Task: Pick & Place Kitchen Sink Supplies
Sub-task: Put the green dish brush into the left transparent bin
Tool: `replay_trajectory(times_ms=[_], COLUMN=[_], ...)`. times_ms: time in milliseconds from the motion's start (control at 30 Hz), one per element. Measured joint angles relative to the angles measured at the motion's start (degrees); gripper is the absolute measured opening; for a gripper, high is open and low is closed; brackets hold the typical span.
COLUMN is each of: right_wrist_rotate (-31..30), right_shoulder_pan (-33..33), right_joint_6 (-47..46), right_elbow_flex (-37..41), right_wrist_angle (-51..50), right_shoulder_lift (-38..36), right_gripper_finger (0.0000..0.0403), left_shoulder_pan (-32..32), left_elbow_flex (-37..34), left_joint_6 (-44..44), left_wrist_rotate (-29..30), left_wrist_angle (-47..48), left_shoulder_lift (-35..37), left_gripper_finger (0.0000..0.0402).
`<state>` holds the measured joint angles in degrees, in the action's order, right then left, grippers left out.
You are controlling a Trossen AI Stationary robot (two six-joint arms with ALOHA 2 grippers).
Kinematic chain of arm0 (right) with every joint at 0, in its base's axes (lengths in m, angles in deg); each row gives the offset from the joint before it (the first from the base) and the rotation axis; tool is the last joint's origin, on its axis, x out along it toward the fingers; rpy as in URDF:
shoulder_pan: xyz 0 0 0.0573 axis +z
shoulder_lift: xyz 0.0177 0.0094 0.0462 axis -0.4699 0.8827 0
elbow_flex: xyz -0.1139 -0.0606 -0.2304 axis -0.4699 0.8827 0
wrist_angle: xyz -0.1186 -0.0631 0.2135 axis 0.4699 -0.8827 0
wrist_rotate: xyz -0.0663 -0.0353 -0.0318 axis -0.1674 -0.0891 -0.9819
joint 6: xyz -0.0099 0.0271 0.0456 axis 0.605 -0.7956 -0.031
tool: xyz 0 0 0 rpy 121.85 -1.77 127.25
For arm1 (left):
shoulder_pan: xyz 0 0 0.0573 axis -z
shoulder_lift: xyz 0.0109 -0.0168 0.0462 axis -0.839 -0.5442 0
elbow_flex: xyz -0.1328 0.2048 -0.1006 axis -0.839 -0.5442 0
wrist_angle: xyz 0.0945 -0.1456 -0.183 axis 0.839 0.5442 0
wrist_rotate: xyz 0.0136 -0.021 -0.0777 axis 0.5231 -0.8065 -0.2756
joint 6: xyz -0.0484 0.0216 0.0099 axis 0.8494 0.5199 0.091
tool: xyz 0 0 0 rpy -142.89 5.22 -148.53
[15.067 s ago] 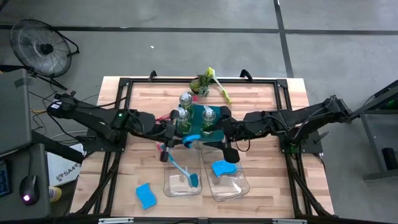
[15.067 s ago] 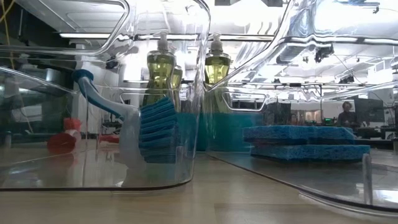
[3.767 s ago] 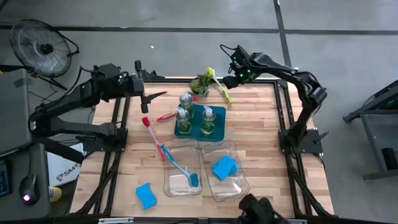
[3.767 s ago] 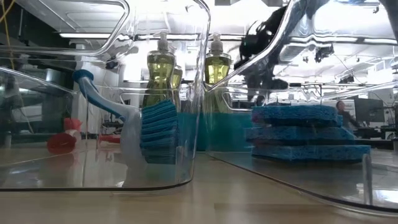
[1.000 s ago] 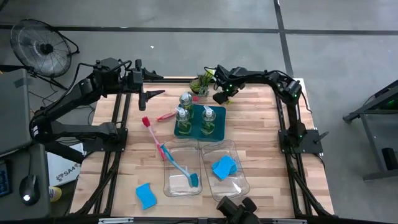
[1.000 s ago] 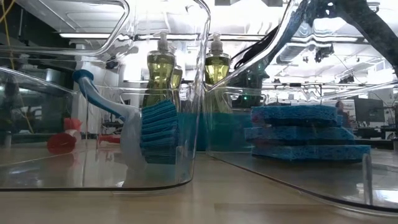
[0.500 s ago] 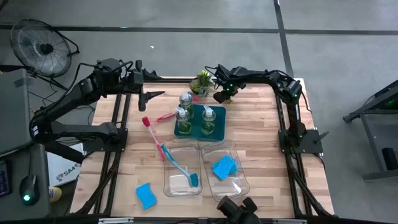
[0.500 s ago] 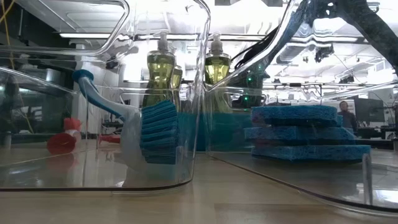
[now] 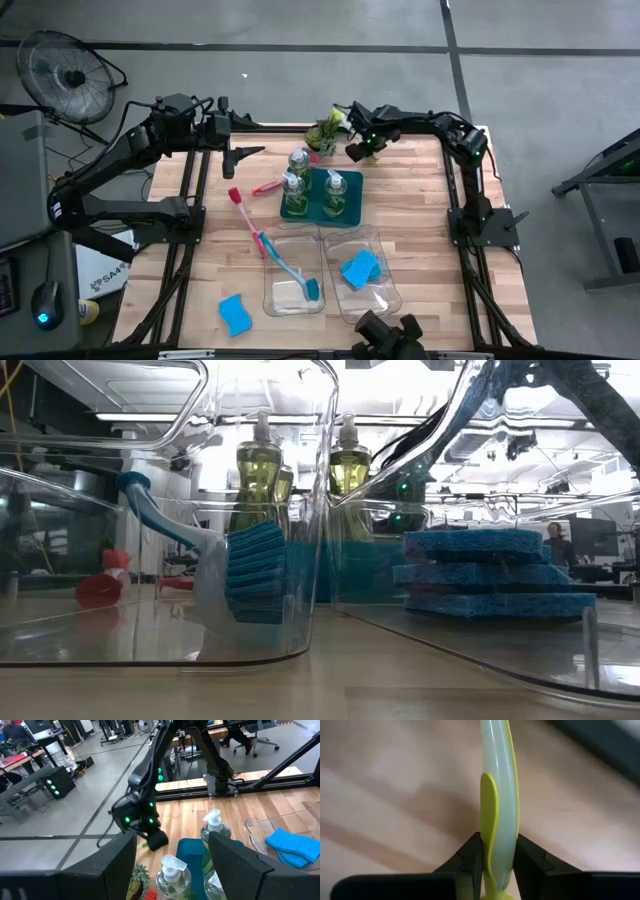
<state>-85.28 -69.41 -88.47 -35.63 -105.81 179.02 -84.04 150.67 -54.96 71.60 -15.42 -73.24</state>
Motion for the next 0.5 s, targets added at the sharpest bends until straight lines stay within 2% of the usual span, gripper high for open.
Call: replay_trajectory(times_ms=[200, 500], right_wrist_rotate=[-0.71, -1.15], right_shoulder_pan=[-2.44, -2.53], right_joint_6=[-1.04, -2.28], right_elbow_flex=[-0.12, -0.12], right_wrist_angle=[-0.70, -1.75], right_shoulder_lift=[-3.16, -10.62], right_gripper_finger=[0.0074, 0.0074], left_shoulder_pan=[0.00, 0.01], left_elbow_flex=[0.00, 0.00], left_joint_6=[0.44, 0.50], left_wrist_rotate=[-0.06, -0.07], left_wrist_angle=[-0.04, -0.04], left_shoulder_lift=[0.00, 0.00], left_gripper_finger=[0.0243, 0.0243])
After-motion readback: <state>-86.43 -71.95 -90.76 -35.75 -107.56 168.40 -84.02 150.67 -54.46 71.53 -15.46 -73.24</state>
